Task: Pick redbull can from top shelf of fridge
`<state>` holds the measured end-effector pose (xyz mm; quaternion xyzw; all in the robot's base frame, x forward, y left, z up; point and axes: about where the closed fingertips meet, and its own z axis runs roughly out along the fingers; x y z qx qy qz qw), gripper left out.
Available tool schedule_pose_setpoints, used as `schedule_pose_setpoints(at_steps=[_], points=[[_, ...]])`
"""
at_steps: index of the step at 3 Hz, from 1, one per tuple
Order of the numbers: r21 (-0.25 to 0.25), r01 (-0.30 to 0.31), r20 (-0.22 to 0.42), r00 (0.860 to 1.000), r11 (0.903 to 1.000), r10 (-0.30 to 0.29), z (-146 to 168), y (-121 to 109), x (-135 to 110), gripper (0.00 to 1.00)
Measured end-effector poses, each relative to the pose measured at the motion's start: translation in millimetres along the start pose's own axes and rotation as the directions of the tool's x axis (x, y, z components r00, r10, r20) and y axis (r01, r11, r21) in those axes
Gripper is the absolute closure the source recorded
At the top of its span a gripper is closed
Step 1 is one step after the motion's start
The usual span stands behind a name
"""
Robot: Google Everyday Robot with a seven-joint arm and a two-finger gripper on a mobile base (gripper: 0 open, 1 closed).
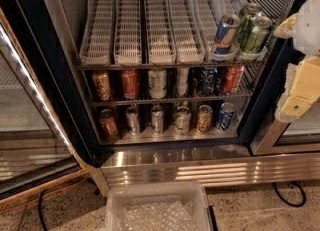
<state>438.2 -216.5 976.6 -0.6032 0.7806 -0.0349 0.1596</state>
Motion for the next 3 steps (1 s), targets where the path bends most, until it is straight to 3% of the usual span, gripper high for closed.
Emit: schedule_pose_setpoints(at_steps=[2,3], points=[[-0.001,-0.032,0.02,0.999,0.9995,0.032,17,4,2,0.0],[0.006,-0.103,0.086,0.991,0.9946,0.102,48,7,10,0.0]])
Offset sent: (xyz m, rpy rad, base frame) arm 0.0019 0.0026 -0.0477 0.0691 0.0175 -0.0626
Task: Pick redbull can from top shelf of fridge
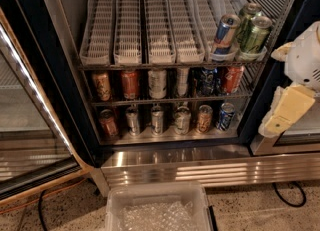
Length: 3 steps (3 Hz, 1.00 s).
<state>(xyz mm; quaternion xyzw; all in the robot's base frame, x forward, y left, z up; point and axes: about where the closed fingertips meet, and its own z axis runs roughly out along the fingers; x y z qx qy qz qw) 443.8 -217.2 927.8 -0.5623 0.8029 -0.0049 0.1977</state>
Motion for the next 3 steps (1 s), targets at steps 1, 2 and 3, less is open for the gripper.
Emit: schedule_pose_setpoints(at_steps=[1,2,3], points=[[0.052,-0.081,0.14,0.987,0.9954,0.073,24,-12,4,0.0],[0.114,-0.101,0.189,0.979,0.9883,0.078,16,-28,-7,0.0],[0.116,-0.102,0.189,0.979,0.9881,0.078,16,-28,-7,0.0]])
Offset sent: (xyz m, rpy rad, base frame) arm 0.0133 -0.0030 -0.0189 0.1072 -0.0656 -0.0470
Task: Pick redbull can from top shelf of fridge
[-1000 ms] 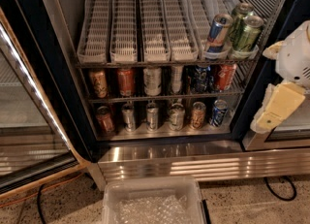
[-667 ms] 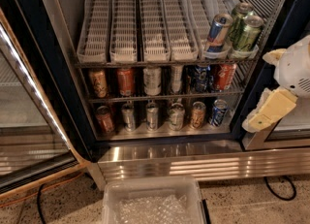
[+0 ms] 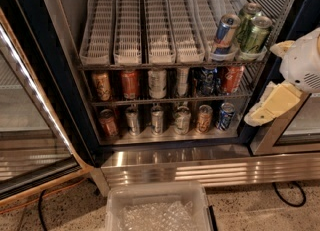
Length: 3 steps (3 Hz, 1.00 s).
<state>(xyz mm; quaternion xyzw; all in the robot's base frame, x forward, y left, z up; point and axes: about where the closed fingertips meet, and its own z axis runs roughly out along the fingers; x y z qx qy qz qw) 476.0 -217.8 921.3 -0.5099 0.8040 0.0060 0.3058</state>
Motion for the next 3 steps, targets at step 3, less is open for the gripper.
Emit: schedule_pose_setpoints(at_steps=[3], points=[[0.22,-0.11,0.409,0.912,0.9692,0.01,3,-80,-28,0.0]])
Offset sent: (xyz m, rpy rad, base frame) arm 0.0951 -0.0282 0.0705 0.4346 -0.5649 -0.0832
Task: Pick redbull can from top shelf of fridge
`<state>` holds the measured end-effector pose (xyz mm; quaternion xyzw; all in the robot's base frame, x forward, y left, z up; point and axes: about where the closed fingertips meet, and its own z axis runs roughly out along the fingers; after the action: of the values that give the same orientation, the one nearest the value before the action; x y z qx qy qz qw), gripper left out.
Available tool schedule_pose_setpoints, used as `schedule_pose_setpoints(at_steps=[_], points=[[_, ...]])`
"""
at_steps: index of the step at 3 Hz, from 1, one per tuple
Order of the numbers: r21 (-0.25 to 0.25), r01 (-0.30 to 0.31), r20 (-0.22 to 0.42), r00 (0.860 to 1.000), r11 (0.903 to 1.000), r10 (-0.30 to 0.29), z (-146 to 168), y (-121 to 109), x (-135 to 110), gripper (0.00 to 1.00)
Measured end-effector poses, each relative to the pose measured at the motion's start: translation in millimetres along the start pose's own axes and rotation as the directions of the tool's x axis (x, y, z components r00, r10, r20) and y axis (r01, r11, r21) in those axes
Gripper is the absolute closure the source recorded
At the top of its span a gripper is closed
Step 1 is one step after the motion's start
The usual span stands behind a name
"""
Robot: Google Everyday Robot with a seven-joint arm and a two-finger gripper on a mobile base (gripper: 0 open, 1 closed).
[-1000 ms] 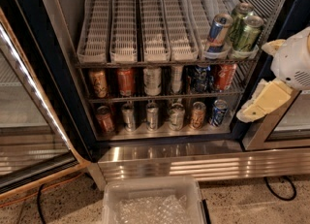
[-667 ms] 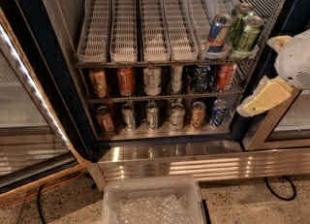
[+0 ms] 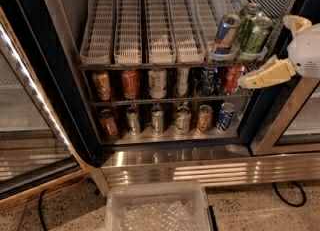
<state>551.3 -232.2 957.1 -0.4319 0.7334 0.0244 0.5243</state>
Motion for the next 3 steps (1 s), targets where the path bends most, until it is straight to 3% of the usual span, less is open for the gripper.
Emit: schedule_pose_setpoints(at_steps=[1,2,3], points=[[-0.011,-0.03,0.05,0.998,0.9995,0.03,5.0,2.4,-10.0,0.0],[-0.011,-0.03,0.05,0.998,0.9995,0.03,4.8,2.2,-10.1,0.0],[-0.011,-0.03,0.05,0.998,0.9995,0.03,4.8,2.2,-10.1,0.18]])
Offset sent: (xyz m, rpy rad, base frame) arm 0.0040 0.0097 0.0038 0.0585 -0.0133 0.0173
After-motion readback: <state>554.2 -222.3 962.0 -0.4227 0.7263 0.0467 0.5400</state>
